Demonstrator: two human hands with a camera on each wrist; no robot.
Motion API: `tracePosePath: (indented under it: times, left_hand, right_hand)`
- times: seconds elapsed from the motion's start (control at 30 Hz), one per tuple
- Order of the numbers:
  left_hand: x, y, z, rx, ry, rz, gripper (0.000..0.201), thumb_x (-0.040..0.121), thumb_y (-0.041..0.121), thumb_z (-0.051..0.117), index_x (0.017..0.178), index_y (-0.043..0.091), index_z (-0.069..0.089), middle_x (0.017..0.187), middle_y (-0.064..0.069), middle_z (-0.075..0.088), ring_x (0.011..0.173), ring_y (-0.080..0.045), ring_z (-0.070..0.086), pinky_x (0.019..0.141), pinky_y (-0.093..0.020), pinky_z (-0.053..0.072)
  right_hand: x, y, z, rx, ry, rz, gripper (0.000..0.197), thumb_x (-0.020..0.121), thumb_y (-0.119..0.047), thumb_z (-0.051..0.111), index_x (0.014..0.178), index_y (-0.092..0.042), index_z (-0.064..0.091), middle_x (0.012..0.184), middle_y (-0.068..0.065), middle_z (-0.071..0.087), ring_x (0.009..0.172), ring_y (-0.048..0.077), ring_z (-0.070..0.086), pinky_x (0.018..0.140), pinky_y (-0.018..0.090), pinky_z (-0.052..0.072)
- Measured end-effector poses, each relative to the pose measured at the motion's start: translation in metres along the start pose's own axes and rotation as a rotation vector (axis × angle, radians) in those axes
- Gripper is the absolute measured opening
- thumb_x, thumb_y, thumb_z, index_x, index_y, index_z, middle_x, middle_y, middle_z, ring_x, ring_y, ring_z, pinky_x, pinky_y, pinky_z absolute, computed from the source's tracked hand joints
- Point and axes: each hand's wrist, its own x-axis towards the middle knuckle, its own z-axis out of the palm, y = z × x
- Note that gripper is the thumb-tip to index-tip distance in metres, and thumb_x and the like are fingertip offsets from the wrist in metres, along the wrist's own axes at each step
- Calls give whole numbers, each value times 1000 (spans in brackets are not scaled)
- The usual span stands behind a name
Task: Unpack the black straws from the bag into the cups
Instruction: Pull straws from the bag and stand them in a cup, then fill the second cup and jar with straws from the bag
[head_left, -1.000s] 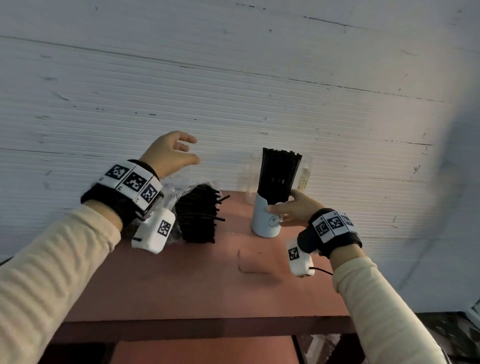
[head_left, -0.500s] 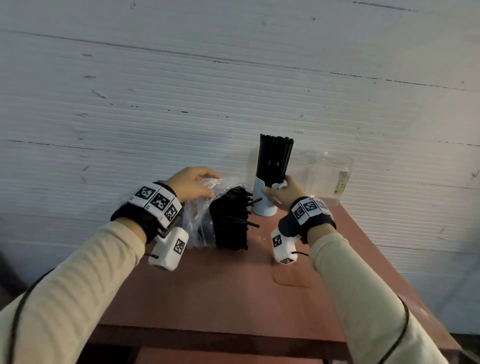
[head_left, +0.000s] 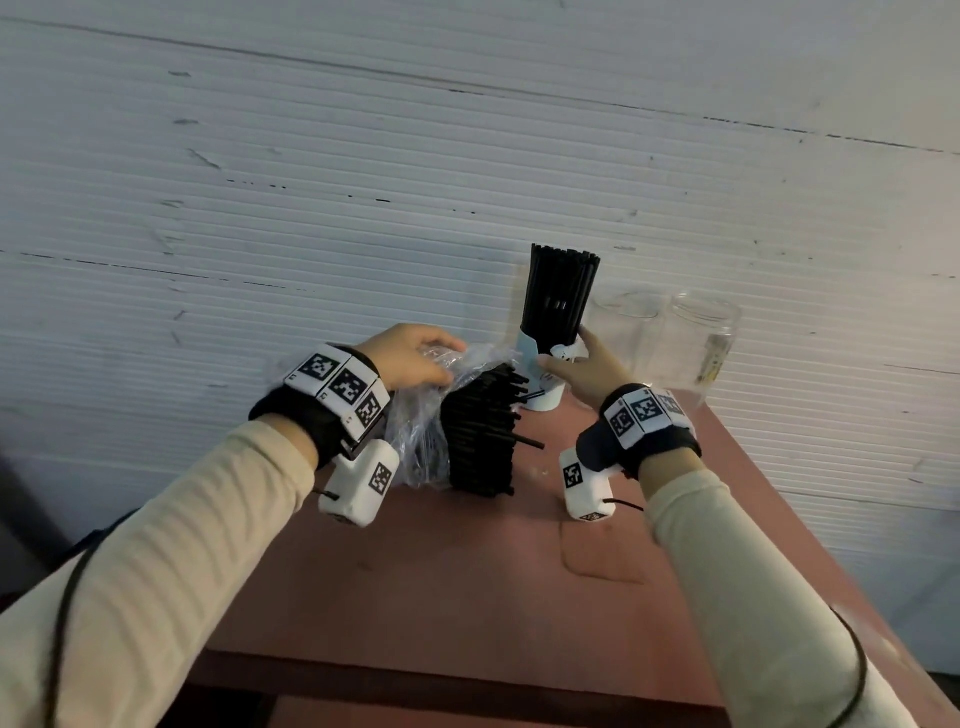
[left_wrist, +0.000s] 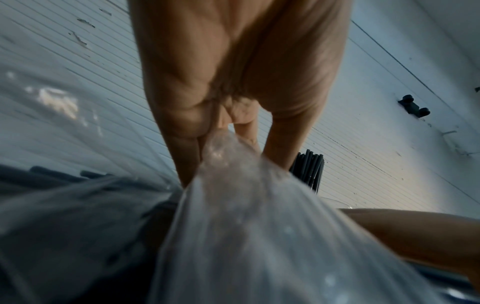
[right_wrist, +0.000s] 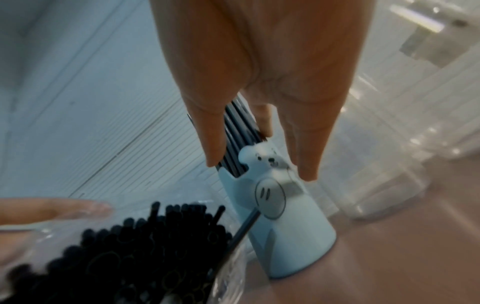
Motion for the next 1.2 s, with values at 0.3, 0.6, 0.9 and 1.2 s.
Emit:
tracePosePath:
  times: [0.3, 0.6, 0.9, 1.2]
  left_hand:
    - [9, 6, 6, 49, -15, -17, 48, 81, 9, 74, 125, 24, 60, 143, -3, 49, 135, -15, 42, 107, -23, 29]
    - [9, 5, 7, 71, -4, -42, 45, 79, 16, 76, 118, 35, 61, 143, 0, 50, 132, -17, 45, 111, -34, 33]
    - [5, 3, 8, 68, -5, -39, 46, 81, 14, 75, 122, 30, 61, 144, -1, 49, 135, -18, 41, 113, -35, 31]
    - [2, 18, 16, 161, 23, -61, 48, 80, 18, 74, 125, 30, 59, 141, -3, 51, 130, -21, 47, 110, -35, 36]
  right_hand:
    - [-32, -9, -37, -180, 191, 3, 103, 85, -49, 66, 152, -6, 2, 157, 21, 12, 143, 33, 24, 113, 40, 27]
    - [-1, -11, -29, -92, 328, 236, 107, 84, -57, 61, 153, -17, -11, 156, 21, 14, 141, 38, 26, 114, 49, 22]
    - [-8, -16, -31, -29, 379, 218, 87, 92, -43, 59, 152, -15, 3, 149, 24, 29, 134, 40, 38, 109, 46, 31]
    - [-67, -2, -63, 75, 237, 43, 88, 87, -46, 63, 146, -18, 5, 139, 15, 38, 131, 31, 42, 108, 49, 39]
